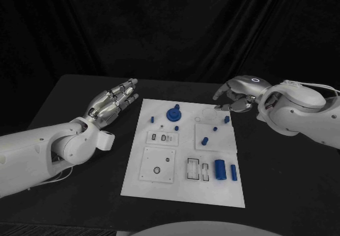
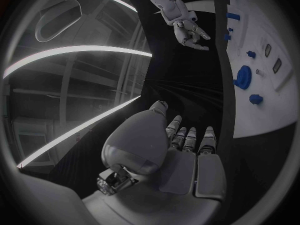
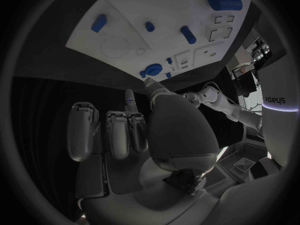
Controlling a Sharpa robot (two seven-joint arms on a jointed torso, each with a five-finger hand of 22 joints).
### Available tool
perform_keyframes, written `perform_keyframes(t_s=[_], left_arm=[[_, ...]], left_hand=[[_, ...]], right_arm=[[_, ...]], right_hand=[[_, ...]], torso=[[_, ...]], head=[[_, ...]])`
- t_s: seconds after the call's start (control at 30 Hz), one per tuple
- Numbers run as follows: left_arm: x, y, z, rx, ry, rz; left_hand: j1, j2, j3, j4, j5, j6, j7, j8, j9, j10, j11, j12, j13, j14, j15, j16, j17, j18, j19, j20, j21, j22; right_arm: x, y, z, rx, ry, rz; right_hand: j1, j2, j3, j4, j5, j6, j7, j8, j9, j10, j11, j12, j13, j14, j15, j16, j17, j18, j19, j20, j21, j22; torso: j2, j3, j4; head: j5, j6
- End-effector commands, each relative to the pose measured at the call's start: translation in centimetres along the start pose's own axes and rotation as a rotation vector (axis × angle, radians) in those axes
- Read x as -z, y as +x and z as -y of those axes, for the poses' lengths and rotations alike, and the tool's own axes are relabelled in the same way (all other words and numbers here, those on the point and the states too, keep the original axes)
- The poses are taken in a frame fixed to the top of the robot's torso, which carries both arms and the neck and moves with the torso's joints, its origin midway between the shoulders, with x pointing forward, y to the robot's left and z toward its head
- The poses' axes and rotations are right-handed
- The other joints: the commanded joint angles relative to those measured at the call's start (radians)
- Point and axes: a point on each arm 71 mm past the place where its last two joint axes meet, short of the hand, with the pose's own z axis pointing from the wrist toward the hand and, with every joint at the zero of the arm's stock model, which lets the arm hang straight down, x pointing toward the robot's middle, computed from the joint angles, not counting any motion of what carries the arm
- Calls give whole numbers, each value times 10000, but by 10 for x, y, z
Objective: Assemble the parts on the task board
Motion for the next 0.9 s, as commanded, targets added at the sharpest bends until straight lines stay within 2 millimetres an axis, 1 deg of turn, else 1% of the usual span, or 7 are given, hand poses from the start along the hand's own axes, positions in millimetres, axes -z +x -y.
perform_keyframes(t_s=[0.03,0.17,0.27,0.37,0.57,0.7,0.9], left_arm=[[-1,3,1,54,132,-88],[-1,3,0,77,128,-120],[-2,4,0,92,127,-144],[-2,3,0,87,124,-133],[-2,3,-1,99,106,-152],[-3,4,-2,118,89,-183],[-3,4,-2,135,73,-208]], left_hand=[[58,-45,79,-27,25,36,23,47,10,-13,80,-35,-10,14,82,-36,-15,104,-10,100,-34,-17],[58,-45,79,-27,25,36,23,47,10,-13,80,-35,-10,14,82,-36,-15,104,-10,100,-34,-17],[58,-45,79,-27,25,36,23,47,10,-13,80,-35,-10,14,82,-36,-15,104,-10,100,-34,-17],[58,-49,86,-31,28,32,22,47,9,-13,79,-35,-10,14,84,-36,-15,104,-10,103,-34,-17],[58,-49,86,-31,28,32,22,47,9,-13,79,-35,-10,14,84,-36,-15,104,-10,103,-34,-17],[58,-49,86,-31,28,32,22,47,9,-13,79,-35,-10,14,84,-36,-15,104,-10,103,-34,-17],[59,-47,99,-38,33,35,21,48,9,-13,79,-35,-10,14,88,-36,-15,104,-10,106,-34,-17]], right_arm=[[11,5,10,-100,594,83],[23,18,21,-230,924,-106],[32,26,27,-320,1110,-180],[38,32,34,-369,1279,-177],[44,40,43,-360,1652,-386],[46,44,48,-343,1834,-527],[44,50,53,-314,2003,-572]], right_hand=[[24,-55,-38,77,-64,-4,-16,24,8,1057,-67,26,2628,1073,-75,27,2635,-113,158,-40,52,1793],[73,-118,-95,181,-117,-265,-44,-101,-23,1057,-93,26,2628,1073,-100,27,2635,-160,274,-61,234,1898],[181,-166,-122,272,-84,-407,-70,-153,-21,1057,-126,26,2628,1073,-140,27,2635,-271,532,-100,668,2126],[298,-222,-157,392,-63,-626,-82,-235,-28,1057,-144,26,2628,1073,-163,27,2635,-309,623,-132,821,2215],[369,-299,-227,561,-215,-944,-107,-353,-48,1057,-163,26,2628,1073,-179,27,2635,-305,618,-147,815,2226],[389,-334,-265,657,-335,-1078,-115,-396,-57,1057,-169,26,2628,1073,-186,27,2635,-306,620,-154,820,2235],[405,-338,-266,667,-345,-1109,-119,-407,-60,1057,-172,26,2628,1073,-188,27,2635,-304,615,-155,812,2233]], torso=[[-6,-36,-22],[-9,-23,-65],[3,20,-103],[12,41,-81],[-3,33,-6],[17,44,-4],[-3,24,-26]], head=[[-72,10],[-62,-18],[-35,-45],[-85,-59],[-169,-75],[-165,-63],[-113,-102]])
